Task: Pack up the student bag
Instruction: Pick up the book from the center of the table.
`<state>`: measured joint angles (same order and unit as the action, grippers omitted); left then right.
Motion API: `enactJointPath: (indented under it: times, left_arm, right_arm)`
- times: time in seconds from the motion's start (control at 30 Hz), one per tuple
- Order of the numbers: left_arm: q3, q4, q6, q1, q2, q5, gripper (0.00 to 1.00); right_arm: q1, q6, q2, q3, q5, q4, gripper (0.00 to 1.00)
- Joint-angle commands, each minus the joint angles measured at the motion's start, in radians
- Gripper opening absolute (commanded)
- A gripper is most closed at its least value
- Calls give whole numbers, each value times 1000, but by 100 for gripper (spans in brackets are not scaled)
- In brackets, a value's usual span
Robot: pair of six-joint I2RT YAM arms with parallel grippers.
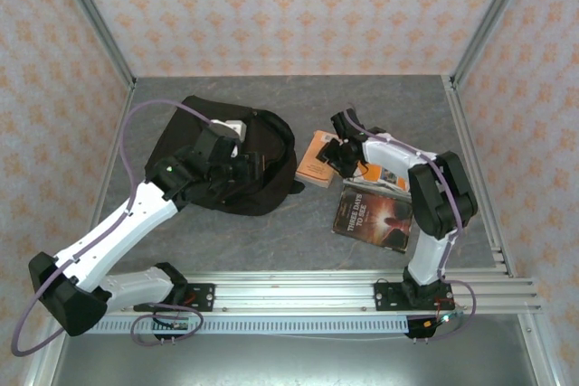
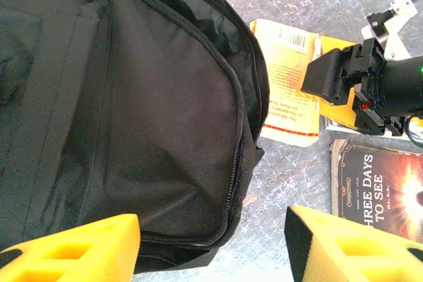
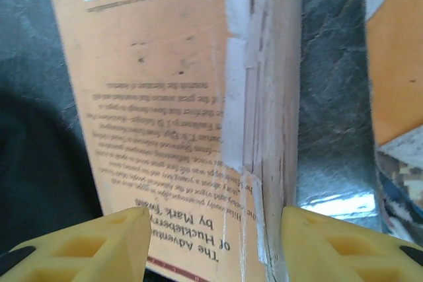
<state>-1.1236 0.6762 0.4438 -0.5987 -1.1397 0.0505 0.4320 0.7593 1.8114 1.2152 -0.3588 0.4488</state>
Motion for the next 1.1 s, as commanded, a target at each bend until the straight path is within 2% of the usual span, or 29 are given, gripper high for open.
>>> enactJointPath:
  times: [0.0,0.27,0.53,0.63,0.77,0.83,0.97,1.07]
  left_arm:
    - [13,3,-15,-2,27,11,61]
    - [29,-12,-2,-1,30,30,61]
    - [33,-20,11,-1,14,31,61]
    - [10,-34,33,-16,-17,52,61]
    - [-112,-32,51,-97,-164,28,64]
    - [-197,-31,77,-118,-270,63,64]
    - [-360,-57,108,-130,-500,70,68]
    - [-518,-29,96,-126,-683,57,71]
  right_arm:
    - [14,-3,-48,30,31,32,54]
    - [24,53,-62,-28,24,-95,49]
    - [25,6,-62,-64,58,-104,49]
    - [22,-25,-86,-89,102,-93,52]
    - [6,-74,-72,-62,157,-8,60]
    - [-12,-77,-81,-79,156,-20,60]
    - [-65,-72,-109,-131,103,-93,61]
    - [-101,-60,-101,-147,9,-166,63]
